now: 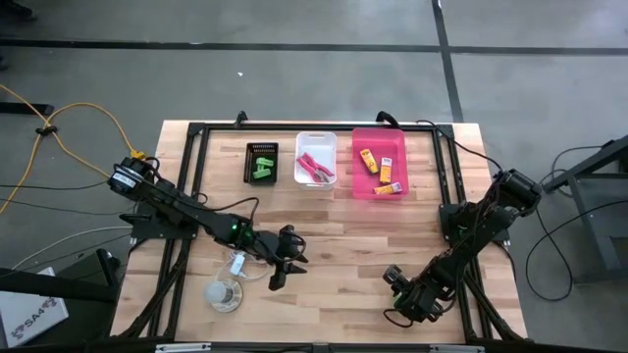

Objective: Pick & Place School Supplies
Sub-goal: Put the eraser into the black bin

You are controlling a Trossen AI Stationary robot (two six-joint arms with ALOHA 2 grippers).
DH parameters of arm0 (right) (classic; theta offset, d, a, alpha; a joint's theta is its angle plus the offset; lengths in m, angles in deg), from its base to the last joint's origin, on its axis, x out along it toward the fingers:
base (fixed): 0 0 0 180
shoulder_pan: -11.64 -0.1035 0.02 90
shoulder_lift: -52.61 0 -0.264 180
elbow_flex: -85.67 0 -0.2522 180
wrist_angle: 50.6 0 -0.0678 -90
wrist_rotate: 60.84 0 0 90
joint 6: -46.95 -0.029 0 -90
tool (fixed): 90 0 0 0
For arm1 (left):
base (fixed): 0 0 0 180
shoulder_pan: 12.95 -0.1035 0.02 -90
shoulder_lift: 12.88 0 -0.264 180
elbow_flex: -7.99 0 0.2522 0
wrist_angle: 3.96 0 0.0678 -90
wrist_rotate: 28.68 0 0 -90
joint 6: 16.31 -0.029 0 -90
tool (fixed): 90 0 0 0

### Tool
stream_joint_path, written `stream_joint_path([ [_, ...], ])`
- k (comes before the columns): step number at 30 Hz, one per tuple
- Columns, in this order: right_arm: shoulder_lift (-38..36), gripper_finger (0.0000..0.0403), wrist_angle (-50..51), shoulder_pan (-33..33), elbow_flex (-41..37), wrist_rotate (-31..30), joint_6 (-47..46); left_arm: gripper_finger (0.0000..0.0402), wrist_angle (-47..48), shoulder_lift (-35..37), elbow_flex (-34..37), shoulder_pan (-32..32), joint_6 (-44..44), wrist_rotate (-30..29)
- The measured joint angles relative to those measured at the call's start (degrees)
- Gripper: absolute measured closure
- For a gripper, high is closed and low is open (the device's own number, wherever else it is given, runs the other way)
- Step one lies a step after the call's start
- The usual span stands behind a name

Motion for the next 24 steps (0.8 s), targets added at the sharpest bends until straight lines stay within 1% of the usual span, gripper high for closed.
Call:
stream_joint_path([
  [7,0.0,0.0237,-3.0,0.0,-2.0,0.1,0.8,0.0262,0.0,0.0,0.0,0.0,0.0,0.0],
  [17,0.0,0.0239,-3.4,0.0,-2.0,-1.1,0.7,0.0262,0.0,0.0,0.0,0.0,0.0,0.0],
  [20,0.0,0.0254,-3.4,0.0,-2.0,-1.1,0.7,0.0262,0.0,0.0,0.0,0.0,0.0,0.0],
  [24,0.0,0.0286,-3.6,0.0,-2.0,-1.2,0.3,0.0262,0.0,0.0,0.0,0.0,0.0,0.0],
])
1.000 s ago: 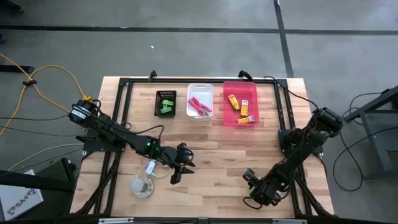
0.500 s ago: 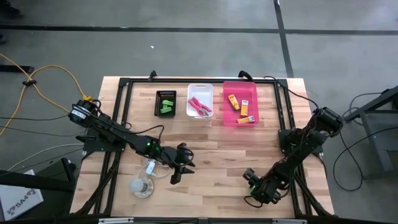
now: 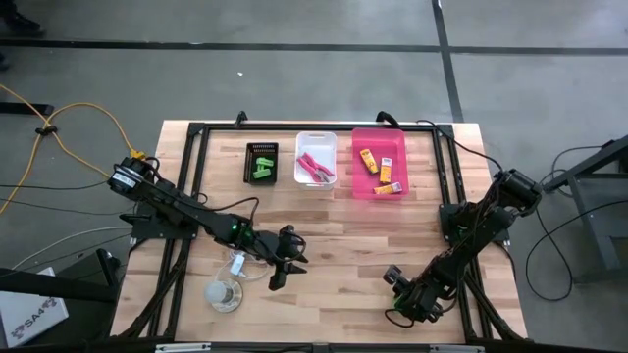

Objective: Pick & Place School Supplies
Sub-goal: Put the eraser into the black bin

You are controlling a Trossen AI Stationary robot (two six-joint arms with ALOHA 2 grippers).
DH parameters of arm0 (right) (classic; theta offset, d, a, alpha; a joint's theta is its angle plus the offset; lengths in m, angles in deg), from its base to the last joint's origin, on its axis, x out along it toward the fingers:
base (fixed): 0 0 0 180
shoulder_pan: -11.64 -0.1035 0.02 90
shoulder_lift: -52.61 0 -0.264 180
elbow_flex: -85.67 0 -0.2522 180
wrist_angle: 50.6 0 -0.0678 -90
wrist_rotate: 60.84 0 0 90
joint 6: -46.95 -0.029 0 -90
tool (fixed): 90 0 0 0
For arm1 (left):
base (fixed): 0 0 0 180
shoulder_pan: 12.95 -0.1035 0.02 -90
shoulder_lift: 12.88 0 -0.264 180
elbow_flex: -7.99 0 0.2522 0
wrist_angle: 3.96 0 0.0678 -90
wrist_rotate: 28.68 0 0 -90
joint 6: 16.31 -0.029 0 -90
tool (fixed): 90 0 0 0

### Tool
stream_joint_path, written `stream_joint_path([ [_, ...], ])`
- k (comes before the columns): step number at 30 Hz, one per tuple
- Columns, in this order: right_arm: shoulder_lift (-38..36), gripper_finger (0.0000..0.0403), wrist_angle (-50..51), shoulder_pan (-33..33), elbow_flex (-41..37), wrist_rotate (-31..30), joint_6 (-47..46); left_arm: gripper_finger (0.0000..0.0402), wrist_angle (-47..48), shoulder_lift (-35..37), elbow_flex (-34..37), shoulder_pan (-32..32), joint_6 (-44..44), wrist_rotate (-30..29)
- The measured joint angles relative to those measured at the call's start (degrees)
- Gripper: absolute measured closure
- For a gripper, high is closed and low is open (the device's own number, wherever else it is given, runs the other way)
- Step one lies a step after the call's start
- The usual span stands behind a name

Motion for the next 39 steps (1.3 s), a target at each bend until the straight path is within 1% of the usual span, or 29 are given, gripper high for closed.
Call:
stream_joint_path([
  [4,0.0,0.0317,0.0,0.0,0.0,-0.1,0.0,0.0262,0.0,0.0,0.0,0.0,0.0,0.0],
  [7,0.0,0.0328,0.0,0.0,0.0,-0.2,0.0,0.0262,0.0,0.0,0.0,0.0,0.0,0.0],
  [13,0.0,0.0320,-0.9,0.0,-0.1,-0.4,0.0,0.0262,0.0,0.0,0.0,0.0,0.0,0.0],
  [18,0.1,0.0325,-3.2,0.3,-0.1,-3.2,-0.1,0.0262,0.0,0.0,0.0,0.0,-0.2,0.0],
  [22,0.1,0.0329,-6.0,1.9,0.2,-3.4,-2.6,0.0262,-0.4,0.0,0.0,0.0,-2.8,-0.1],
  [27,0.1,0.0327,-10.1,5.1,1.3,-3.2,-6.7,0.0262,-3.3,0.0,0.0,0.6,-13.1,-0.3],
  [31,0.0,0.0331,-17.1,7.7,1.3,0.1,-9.0,0.0262,-7.5,0.0,0.0,2.5,-26.6,-0.3],
  [35,-0.1,0.0330,-24.6,10.6,1.3,2.9,-11.9,0.0262,-9.5,0.0,0.0,5.0,-39.6,-0.3],
  [39,-0.1,0.0329,-31.1,13.4,1.4,6.1,-14.7,0.0262,-10.0,0.0,0.0,7.1,-47.9,-4.2],
])
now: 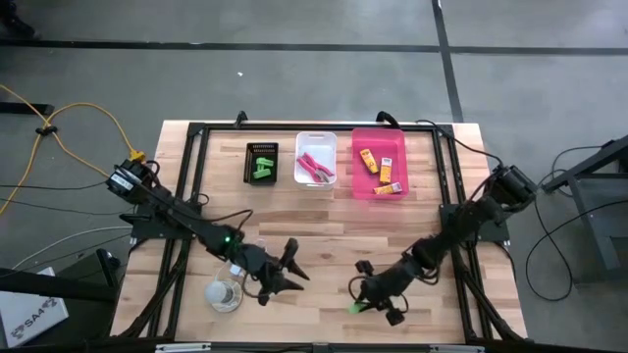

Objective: Pick & Place School Supplies
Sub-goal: Put the eraser into the black bin

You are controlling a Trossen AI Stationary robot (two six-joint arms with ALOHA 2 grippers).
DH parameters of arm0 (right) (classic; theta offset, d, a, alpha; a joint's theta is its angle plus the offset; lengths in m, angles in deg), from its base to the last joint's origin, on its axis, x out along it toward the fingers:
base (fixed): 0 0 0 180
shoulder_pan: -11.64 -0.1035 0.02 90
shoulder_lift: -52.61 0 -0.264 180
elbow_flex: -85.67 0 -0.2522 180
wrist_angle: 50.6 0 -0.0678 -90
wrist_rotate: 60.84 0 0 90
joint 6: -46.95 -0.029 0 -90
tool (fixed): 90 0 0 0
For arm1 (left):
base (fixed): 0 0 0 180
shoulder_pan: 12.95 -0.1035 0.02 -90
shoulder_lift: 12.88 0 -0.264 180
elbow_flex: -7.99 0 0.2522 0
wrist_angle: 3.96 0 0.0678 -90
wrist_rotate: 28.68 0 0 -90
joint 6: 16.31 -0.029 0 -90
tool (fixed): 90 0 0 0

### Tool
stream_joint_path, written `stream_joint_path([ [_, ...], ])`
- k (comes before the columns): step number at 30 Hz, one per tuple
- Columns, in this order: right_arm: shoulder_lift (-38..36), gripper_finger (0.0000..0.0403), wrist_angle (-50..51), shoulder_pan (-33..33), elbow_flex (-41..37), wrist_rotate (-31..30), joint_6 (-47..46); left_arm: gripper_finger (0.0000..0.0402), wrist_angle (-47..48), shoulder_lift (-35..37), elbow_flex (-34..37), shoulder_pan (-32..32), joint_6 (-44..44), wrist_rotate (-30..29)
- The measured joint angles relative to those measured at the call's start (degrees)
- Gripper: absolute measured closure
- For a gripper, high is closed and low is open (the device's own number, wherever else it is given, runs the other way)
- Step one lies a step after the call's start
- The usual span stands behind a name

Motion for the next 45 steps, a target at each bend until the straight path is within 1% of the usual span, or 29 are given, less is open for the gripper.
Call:
stream_joint_path([
  [2,0.0,0.0328,-2.8,1.3,0.0,1.2,-0.3,0.0262,-0.3,0.0,0.0,0.6,-3.7,-2.0],
  [4,0.0,0.0328,-5.6,2.7,0.0,1.7,-0.3,0.0262,-0.9,0.0,0.0,0.7,-7.3,-2.5],
  [7,0.0,0.0328,-8.8,4.8,0.0,3.0,-0.4,0.0262,-2.9,0.0,0.0,0.6,-10.9,-2.6],
  [10,0.0,0.0328,-10.8,6.9,0.1,3.4,-3.1,0.0262,-4.8,0.0,0.0,0.6,-14.6,-2.4],
  [16,0.0,0.0328,-14.6,11.0,0.1,7.6,-7.5,0.0262,-5.6,0.0,0.0,0.4,-20.5,-1.6],
  [22,-0.1,0.0328,-16.8,13.7,0.1,9.3,-8.7,0.0262,-6.5,0.0,0.0,-0.6,-22.6,-1.2],
  [28,-0.1,0.0328,-16.7,15.0,0.1,10.1,-8.7,0.0262,-8.5,0.0,0.0,-3.0,-21.7,5.0],
  [40,-0.1,0.0327,-18.8,16.7,0.1,10.6,-8.7,0.0262,-9.4,0.0,0.0,-7.3,-21.5,11.1],
  [45,-0.1,0.0327,-19.3,18.1,0.1,10.7,-8.7,0.0262,-10.3,0.0,0.0,-7.7,-21.5,11.9],
])
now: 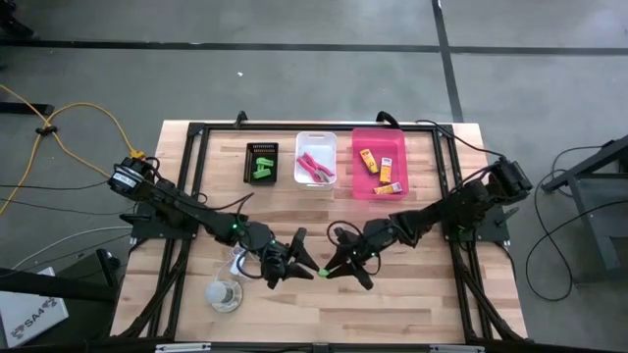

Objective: Pick & Place School Supplies
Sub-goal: Put the eraser into the black bin

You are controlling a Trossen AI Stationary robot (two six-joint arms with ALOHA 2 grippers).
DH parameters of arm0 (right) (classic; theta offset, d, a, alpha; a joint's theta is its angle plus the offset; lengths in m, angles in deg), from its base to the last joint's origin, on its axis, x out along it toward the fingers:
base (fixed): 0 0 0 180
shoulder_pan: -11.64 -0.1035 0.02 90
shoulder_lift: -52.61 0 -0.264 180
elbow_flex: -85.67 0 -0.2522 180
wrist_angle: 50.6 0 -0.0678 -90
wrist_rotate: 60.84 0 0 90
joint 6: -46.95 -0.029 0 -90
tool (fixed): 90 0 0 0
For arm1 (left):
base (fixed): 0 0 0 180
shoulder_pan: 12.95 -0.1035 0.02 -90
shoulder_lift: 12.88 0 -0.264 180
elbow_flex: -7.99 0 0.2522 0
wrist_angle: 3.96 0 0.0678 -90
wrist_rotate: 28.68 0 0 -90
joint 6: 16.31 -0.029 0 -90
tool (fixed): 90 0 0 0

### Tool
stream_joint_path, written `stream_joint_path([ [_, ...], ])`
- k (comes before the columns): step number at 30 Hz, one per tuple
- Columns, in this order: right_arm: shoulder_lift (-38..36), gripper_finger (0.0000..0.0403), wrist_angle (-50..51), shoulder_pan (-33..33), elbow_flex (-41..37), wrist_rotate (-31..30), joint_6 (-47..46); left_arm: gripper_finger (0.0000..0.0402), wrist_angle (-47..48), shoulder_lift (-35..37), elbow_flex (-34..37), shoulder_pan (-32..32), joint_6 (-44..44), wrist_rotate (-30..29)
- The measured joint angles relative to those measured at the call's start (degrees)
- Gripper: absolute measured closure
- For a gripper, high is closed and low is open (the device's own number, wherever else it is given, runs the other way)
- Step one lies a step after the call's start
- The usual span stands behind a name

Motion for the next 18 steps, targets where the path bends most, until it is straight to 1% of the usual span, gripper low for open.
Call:
stream_joint_path([
  [7,0.0,0.0327,-1.3,1.2,0.0,0.3,0.0,0.0262,-0.1,0.0,0.0,0.0,0.0,0.0],
  [18,0.0,0.0330,-3.0,1.2,0.0,1.2,0.0,0.0262,-0.2,0.0,0.0,-0.8,0.0,0.2],
])
